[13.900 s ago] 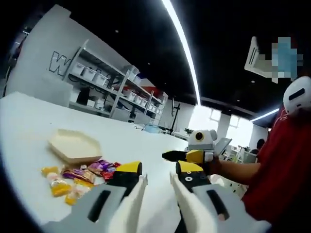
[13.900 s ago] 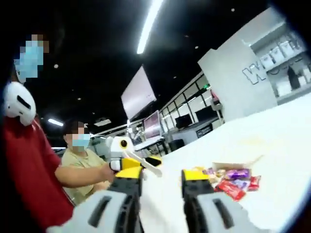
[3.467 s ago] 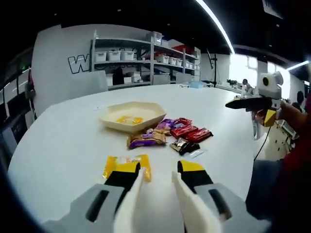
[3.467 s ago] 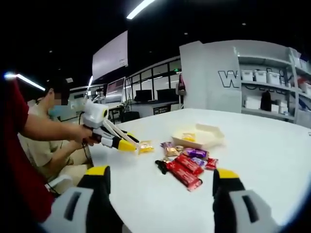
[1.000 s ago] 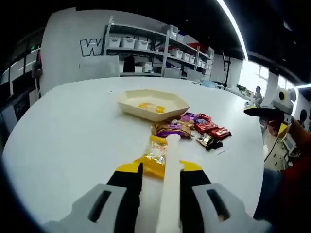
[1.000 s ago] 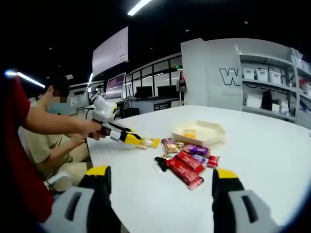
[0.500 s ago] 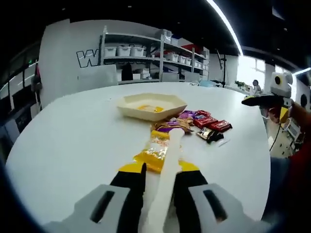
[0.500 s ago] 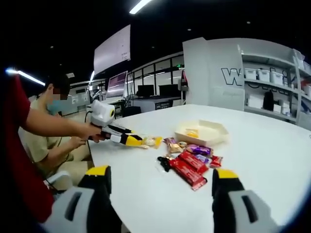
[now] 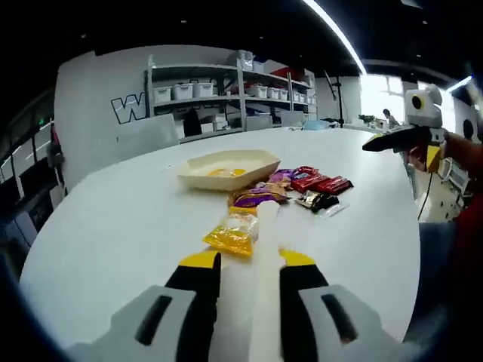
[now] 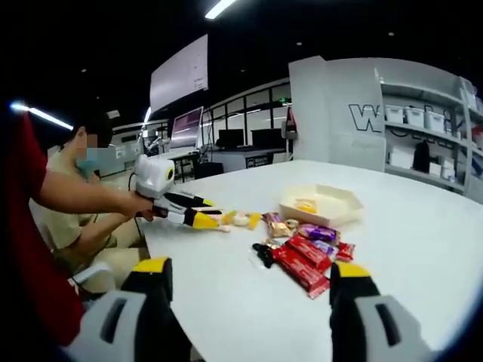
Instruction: Place the target food into the container with the food tongs after gripping and lifting it, then release it inside without dropping or visibly crushing the food.
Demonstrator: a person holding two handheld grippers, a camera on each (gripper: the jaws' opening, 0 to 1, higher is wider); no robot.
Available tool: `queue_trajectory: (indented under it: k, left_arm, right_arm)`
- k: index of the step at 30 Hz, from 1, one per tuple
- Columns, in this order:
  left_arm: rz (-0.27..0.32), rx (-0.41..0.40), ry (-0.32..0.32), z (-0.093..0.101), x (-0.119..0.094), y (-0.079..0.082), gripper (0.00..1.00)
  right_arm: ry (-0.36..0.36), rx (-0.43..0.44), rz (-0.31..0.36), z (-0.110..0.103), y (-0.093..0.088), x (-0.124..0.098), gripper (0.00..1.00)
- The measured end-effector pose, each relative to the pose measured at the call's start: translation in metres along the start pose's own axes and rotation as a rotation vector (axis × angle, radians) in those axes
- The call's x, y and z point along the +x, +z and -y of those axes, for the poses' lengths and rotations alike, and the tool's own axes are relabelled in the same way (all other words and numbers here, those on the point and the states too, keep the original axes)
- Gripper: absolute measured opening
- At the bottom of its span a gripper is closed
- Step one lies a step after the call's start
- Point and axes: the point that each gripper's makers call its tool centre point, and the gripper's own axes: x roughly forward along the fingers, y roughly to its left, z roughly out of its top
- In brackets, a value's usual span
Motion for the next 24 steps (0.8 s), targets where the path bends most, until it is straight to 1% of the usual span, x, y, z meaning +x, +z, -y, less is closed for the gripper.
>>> queue_trajectory:
  k: [4,7,9,11,12,13,16,17,19,22,23,24]
  left_arm:
    - [0.015,-0.006,-0.029,0.011,-0.004,0.001,0.31]
    - [0.035,0.005,-0.042,0.018,-0.006,0.004,0.33]
    - [0.039,0.005,-0.045,0.02,-0.006,0.005,0.35]
    - [0.038,0.033,-0.042,0.022,-0.005,0.006,0.34]
    - [0.046,0.079,-0.034,0.022,-0.005,0.008,0.34]
    - [0.047,0.091,-0.032,0.022,-0.004,0.009,0.33]
    - [0.063,0.082,-0.032,0.026,-0.003,0.014,0.35]
    - [0.077,0.071,-0.034,0.027,-0.003,0.017,0.35]
    - [0.117,0.044,-0.056,0.034,-0.001,0.024,0.37]
    - [0.142,0.008,-0.094,0.044,0.001,0.028,0.39]
    - [0.142,0.004,-0.109,0.049,0.002,0.027,0.39]
    - [0.129,0.006,-0.115,0.052,0.005,0.024,0.41]
  right_arm:
    - [0.012,-0.002,-0.005,-0.004,-0.001,0.003,0.85]
    - [0.019,-0.002,-0.007,-0.006,-0.002,0.004,0.85]
    - [0.021,-0.003,-0.007,-0.007,-0.002,0.005,0.85]
    - [0.022,-0.001,-0.007,-0.007,-0.002,0.005,0.85]
    - [0.022,-0.001,-0.007,-0.007,-0.002,0.005,0.85]
    - [0.024,-0.002,-0.007,-0.008,-0.003,0.005,0.85]
    - [0.027,-0.003,-0.007,-0.01,-0.003,0.005,0.85]
    - [0.028,-0.002,-0.008,-0.01,-0.003,0.005,0.85]
    - [0.028,-0.001,-0.008,-0.01,-0.004,0.005,0.85]
    - [0.035,0.001,-0.007,-0.011,-0.004,0.008,0.85]
    - [0.042,0.0,-0.006,-0.012,-0.003,0.011,0.85]
    - [0.047,0.0,-0.004,-0.013,-0.003,0.013,0.84]
